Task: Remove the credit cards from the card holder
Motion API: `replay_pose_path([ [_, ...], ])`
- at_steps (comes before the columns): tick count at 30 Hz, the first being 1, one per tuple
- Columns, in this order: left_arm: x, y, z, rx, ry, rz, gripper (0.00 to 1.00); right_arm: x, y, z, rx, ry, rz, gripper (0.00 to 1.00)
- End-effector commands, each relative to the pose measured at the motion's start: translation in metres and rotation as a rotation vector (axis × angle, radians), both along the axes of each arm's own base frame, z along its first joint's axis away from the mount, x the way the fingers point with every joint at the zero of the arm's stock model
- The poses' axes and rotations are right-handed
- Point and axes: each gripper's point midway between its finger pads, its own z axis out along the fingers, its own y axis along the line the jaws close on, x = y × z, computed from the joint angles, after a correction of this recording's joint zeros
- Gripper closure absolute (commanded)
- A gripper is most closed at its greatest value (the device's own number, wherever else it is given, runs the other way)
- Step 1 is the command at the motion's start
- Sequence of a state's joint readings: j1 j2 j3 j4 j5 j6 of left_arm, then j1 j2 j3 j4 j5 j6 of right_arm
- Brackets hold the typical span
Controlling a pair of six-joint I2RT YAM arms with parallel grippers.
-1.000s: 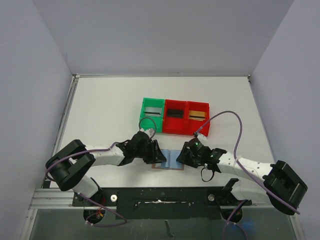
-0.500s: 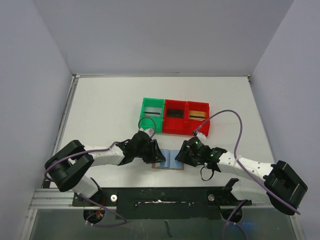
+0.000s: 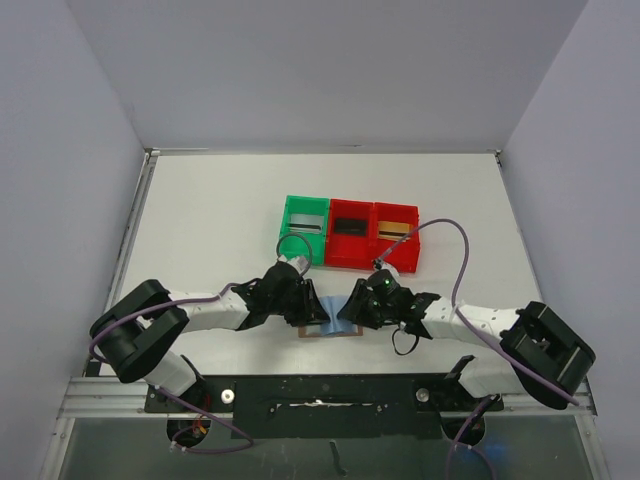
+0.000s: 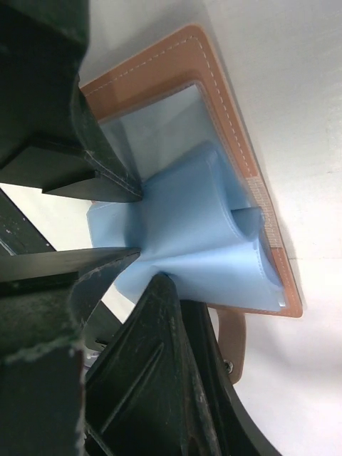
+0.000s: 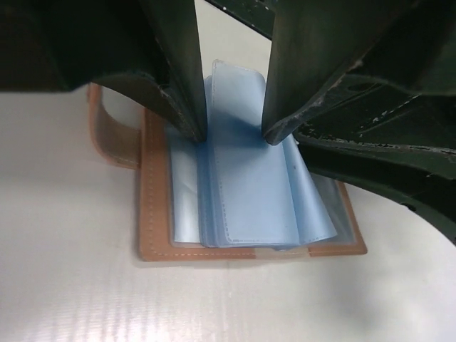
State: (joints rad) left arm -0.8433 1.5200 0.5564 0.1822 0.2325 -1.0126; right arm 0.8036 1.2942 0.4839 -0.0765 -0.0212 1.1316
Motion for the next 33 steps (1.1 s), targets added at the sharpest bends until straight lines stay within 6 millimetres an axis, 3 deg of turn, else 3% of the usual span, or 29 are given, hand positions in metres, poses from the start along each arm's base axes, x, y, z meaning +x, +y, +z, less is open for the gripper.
replay_pose_path([
  [1, 0.005, -0.009, 0.005, -0.024, -0.024, -0.014, 0.71, 0.002, 0.034, 0.018, 0.221, -0.042, 0.074, 0.64],
  [6, 0.003, -0.006, 0.004, -0.020, -0.025, -0.010, 0.71, 0.007, 0.036, 0.023, 0.296, -0.045, 0.061, 0.68],
  [12, 0.008, -0.001, 0.014, 0.003, -0.058, 0.011, 0.71, 0.018, 0.000, 0.008, 0.004, -0.035, -0.028, 0.74],
  [15, 0.015, 0.007, 0.024, 0.059, -0.089, 0.029, 0.66, 0.020, -0.020, 0.014, -0.093, -0.052, -0.066, 0.66],
  [18, 0.022, 0.022, 0.036, 0.125, -0.137, 0.066, 0.62, 0.029, -0.027, 0.041, -0.095, -0.143, -0.081, 0.53],
  [22, 0.041, 0.042, 0.072, 0.146, -0.236, 0.152, 0.51, 0.048, -0.050, 0.089, -0.105, -0.299, -0.143, 0.34],
  [26, 0.056, 0.076, 0.105, 0.154, -0.330, 0.243, 0.41, 0.074, -0.100, 0.137, -0.215, -0.473, -0.210, 0.20],
  [30, 0.076, 0.128, 0.132, 0.204, -0.399, 0.361, 0.34, 0.098, -0.160, 0.184, -0.369, -0.636, -0.305, 0.00],
  [33, 0.088, 0.169, 0.158, 0.268, -0.467, 0.456, 0.29, 0.111, -0.193, 0.212, -0.450, -0.704, -0.335, 0.02],
])
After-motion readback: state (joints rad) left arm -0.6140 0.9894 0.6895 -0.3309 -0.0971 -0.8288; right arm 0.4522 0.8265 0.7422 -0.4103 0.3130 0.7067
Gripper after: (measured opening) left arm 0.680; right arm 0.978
